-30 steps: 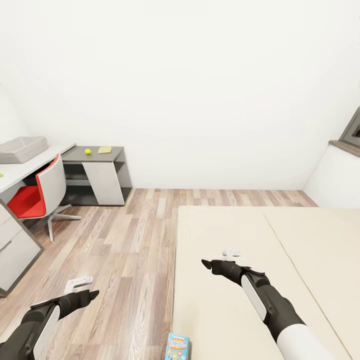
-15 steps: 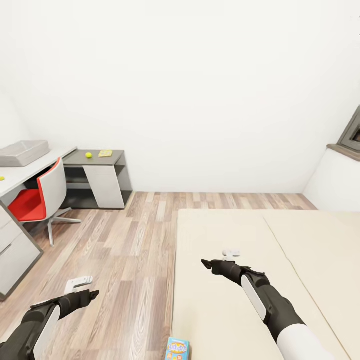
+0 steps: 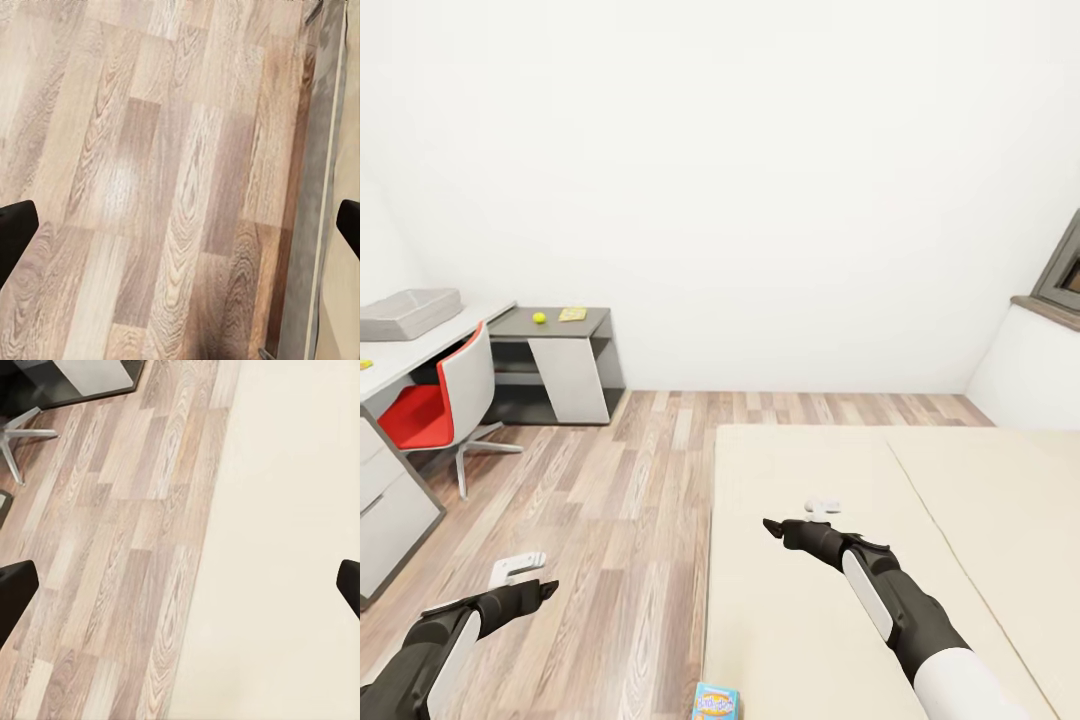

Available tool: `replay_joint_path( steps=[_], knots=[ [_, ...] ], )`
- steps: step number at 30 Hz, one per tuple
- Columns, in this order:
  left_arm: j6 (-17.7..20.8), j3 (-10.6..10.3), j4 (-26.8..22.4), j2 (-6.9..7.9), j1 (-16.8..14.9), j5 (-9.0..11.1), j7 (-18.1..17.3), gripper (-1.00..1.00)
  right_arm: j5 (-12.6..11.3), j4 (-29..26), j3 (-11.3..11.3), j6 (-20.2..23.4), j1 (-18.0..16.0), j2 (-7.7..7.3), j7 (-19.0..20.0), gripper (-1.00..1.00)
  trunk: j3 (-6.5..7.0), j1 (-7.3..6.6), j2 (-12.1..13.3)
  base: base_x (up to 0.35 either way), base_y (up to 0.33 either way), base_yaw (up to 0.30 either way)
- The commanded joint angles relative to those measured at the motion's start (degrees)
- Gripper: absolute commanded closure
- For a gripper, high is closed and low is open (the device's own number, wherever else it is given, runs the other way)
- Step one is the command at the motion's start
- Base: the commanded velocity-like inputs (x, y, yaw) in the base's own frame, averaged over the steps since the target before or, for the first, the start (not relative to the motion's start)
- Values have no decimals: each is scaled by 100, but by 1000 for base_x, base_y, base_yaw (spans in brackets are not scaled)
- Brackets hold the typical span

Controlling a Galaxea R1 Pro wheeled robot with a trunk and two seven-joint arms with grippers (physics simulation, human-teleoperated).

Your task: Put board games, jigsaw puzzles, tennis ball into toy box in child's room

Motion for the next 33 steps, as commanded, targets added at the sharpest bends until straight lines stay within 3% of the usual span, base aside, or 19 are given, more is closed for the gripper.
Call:
replay_joint_path(
  steps=[1, 33],
  knots=[
    [42, 12, -6, -1, -4, 29, -14, -100, -32, -7, 12, 28, -4, -5, -3, -100, -3, 4, -12, 0, 0, 0],
    [36, 12, -6, 0, -4, 21, -14, -100, -32, -7, 12, 28, -4, -4, -5, -100, 283, 4, -12, 0, 0, 0]
  ],
)
